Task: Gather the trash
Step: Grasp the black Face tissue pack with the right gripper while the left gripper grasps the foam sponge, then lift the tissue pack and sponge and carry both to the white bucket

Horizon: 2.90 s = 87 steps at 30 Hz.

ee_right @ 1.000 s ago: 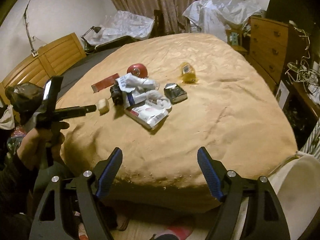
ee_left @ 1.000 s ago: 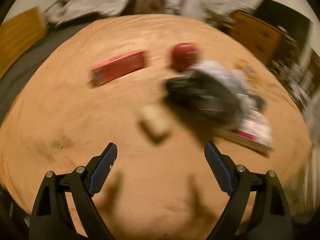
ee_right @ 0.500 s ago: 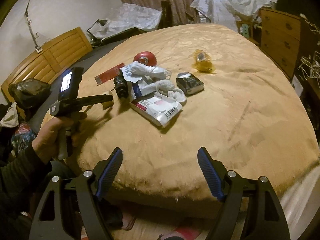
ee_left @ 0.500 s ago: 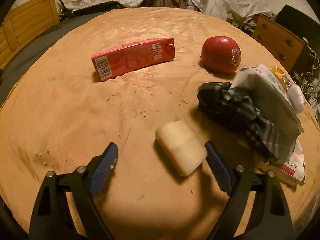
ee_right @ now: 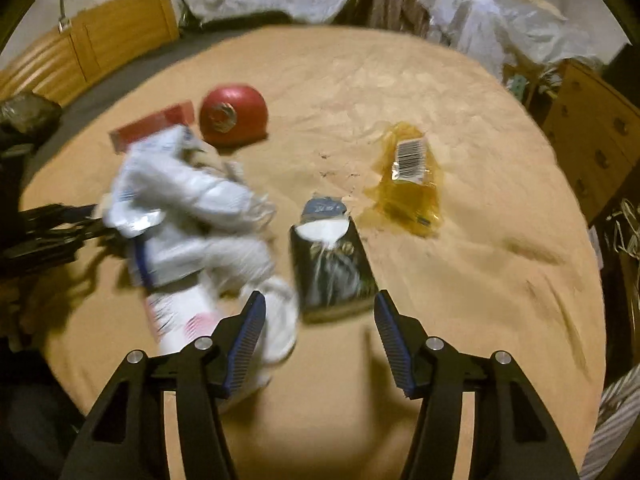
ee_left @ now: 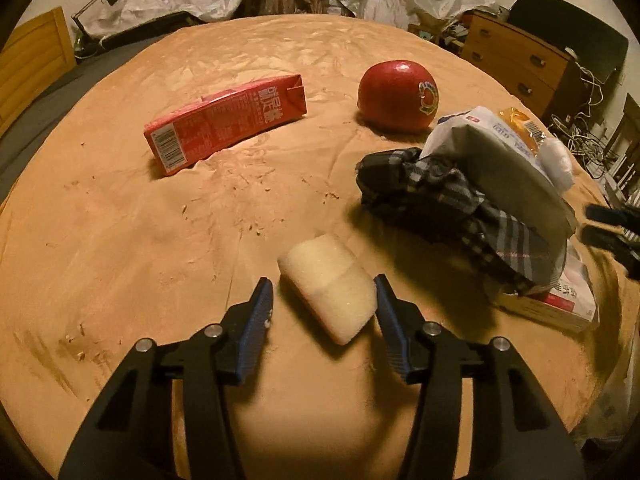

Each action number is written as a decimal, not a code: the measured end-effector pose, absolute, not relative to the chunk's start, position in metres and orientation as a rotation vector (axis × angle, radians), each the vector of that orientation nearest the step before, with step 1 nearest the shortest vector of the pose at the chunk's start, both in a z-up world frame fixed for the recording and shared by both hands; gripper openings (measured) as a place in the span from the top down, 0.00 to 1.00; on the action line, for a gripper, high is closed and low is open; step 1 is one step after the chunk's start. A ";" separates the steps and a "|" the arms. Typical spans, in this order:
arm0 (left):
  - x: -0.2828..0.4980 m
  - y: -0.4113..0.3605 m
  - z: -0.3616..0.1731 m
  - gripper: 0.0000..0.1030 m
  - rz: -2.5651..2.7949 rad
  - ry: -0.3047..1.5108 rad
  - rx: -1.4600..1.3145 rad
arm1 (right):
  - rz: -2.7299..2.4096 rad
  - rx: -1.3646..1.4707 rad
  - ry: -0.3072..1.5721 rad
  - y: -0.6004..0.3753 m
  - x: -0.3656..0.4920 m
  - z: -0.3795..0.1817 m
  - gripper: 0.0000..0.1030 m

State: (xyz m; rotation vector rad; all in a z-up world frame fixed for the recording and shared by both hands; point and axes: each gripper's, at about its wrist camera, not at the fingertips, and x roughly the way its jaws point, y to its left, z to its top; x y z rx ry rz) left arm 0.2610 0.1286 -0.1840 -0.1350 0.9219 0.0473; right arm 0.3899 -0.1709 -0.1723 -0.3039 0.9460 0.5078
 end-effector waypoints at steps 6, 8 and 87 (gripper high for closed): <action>0.267 0.133 -0.189 0.44 0.039 0.929 -0.161 | 0.482 -0.347 1.010 -0.152 0.429 -0.195 0.44; 0.267 0.129 -0.190 0.44 0.047 0.926 -0.156 | 0.476 -0.342 1.009 -0.148 0.436 -0.196 0.44; 0.089 -0.110 -0.001 0.60 -0.267 0.317 0.028 | 0.049 -0.030 0.349 -0.315 0.021 0.026 0.60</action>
